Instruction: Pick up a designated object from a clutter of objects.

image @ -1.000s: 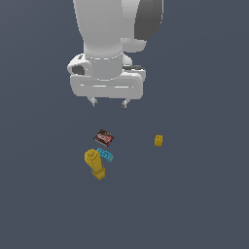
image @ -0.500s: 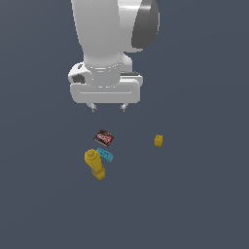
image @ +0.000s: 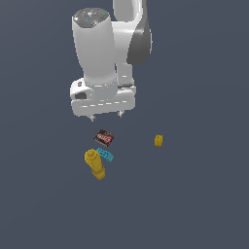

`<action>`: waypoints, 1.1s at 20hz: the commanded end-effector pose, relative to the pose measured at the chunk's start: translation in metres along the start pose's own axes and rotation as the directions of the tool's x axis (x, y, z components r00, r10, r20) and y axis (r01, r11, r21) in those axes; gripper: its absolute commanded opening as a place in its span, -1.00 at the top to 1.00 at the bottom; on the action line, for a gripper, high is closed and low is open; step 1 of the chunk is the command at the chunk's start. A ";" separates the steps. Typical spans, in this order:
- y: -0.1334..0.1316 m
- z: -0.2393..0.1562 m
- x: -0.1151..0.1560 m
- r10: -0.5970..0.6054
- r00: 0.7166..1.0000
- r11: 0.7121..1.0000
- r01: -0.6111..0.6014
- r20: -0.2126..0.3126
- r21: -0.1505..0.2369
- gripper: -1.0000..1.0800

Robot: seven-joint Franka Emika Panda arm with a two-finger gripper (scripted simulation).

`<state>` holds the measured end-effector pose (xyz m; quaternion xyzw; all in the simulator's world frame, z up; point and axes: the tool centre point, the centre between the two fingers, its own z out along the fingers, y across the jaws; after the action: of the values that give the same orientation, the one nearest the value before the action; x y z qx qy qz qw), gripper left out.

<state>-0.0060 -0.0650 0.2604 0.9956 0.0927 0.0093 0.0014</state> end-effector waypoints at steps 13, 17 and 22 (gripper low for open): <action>0.017 0.076 -0.018 -0.321 0.947 0.947 0.321 0.006 0.004 -0.92; 0.021 0.096 -0.025 -0.405 0.914 0.914 0.405 0.007 0.005 -0.92; 0.025 0.121 -0.035 -0.505 0.863 0.863 0.505 0.008 0.008 -0.92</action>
<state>-0.0312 -0.0942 0.1465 0.9428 0.3332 0.0037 0.0015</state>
